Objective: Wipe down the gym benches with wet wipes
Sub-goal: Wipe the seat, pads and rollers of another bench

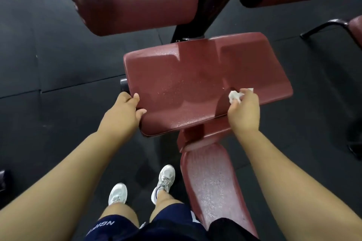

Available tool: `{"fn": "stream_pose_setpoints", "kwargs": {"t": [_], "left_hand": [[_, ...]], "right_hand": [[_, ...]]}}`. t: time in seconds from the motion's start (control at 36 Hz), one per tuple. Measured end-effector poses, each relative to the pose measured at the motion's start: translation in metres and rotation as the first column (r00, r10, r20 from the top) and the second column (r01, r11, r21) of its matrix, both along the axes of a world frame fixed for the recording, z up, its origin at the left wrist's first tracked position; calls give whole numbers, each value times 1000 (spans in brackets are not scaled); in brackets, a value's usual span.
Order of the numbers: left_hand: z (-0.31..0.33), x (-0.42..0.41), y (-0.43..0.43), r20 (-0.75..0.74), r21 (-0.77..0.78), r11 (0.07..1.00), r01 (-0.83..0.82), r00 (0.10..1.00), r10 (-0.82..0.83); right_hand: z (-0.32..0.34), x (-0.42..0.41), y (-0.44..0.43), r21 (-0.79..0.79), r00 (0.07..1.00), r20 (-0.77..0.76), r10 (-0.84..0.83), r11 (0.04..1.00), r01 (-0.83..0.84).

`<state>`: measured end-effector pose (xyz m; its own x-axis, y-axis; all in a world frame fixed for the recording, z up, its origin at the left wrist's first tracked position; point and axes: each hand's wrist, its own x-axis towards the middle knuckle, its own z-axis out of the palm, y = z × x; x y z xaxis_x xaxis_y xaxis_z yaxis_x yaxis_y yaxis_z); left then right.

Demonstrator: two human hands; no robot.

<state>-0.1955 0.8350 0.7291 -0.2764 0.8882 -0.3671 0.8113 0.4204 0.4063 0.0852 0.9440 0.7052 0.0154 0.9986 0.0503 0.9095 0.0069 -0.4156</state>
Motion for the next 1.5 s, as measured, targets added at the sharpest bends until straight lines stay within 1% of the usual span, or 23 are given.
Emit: {"fn": "stream_pose_setpoints", "kwargs": {"t": [0.08, 0.17, 0.28, 0.31, 0.36, 0.39, 0.44, 0.53, 0.58, 0.64, 0.72, 0.81, 0.86, 0.92, 0.97, 1.06, 1.11, 1.19, 1.31, 1.36, 1.42, 1.47, 1.5], "left_hand": [[-2, 2, 2, 5, -6, 999, -41, 999, 41], [0, 4, 9, 11, 6, 997, -83, 997, 83], [2, 3, 19, -12, 15, 998, -68, 998, 68], [2, 2, 22, -22, 19, 999, -50, 998, 51], [4, 1, 27, -35, 43, 999, -11, 999, 12], [6, 2, 31, -36, 58, 998, 13, 999, -11], [10, 4, 40, -35, 90, 993, 82, 996, -79], [17, 14, 53, -15, 144, 969, 202, 979, -202], [20, 21, 60, -9, 185, 940, 286, 957, -290], [21, 28, 69, -8, 191, 911, 366, 929, -371], [19, 37, 83, 3, 177, 875, 451, 888, -459], [16, 47, 95, -1, 183, 849, 496, 864, -504], [14, 57, 102, 3, 177, 831, 528, 844, -537], [12, 67, 107, -8, 155, 808, 568, 819, -574], [11, 78, 113, -26, 126, 786, 605, 794, -607], [10, 92, 123, -93, 62, 757, 650, 759, -644], [10, 102, 128, -131, 35, 741, 671, 738, -662], [10, 118, 133, -149, 13, 709, 705, 702, -696], [12, 139, 136, -191, -58, 641, 765, 622, -760], [12, 143, 137, -196, -87, 630, 772, 607, -770], [11, 143, 138, -184, -100, 642, 760, 620, -762], [12, 142, 139, -156, -96, 652, 752, 635, -756], [12, 141, 141, -140, -90, 652, 753, 638, -757]], "right_hand": [[4, -14, 3, 43, 996, 80, -27, 999, 23], [1, -54, -27, 50, 970, 49, 237, 970, -240], [-2, -100, -75, 40, 783, -158, 602, 796, -604], [-3, -102, -77, 21, 721, -155, 675, 732, -681], [-1, -90, -60, -85, 671, -98, 735, 666, -741], [0, -78, -49, -92, 689, -75, 721, 683, -725], [2, -47, -20, -39, 805, -54, 591, 804, -594], [10, 11, 21, 0, 987, 10, 162, 987, -162], [12, 43, 36, -40, 985, -21, -170, 985, 169], [8, 50, 38, 10, 946, -10, -325, 946, 325], [6, 20, 24, 67, 965, 43, -258, 965, 255], [0, -14, -4, 78, 1000, -25, 8, 997, -6], [-3, -18, -21, 85, 972, -103, 210, 976, -202], [-4, -1, -20, 66, 909, -99, 404, 914, -399], [-2, 26, 0, 79, 892, -46, 450, 892, -446], [-2, 74, 48, 80, 966, 88, 245, 965, -252], [0, 105, 79, 22, 987, 164, 7, 1000, -11], [-1, 138, 106, 3, 940, 118, -321, 946, 323], [0, 121, 102, -29, 916, 108, -387, 920, 392], [2, 97, 87, 2, 973, 133, -190, 981, 192], [6, 72, 63, -40, 985, 48, 167, 985, -165], [7, 64, 42, -72, 862, -24, 506, 860, -506], [9, 68, 43, -75, 795, -56, 603, 792, -606]]}}
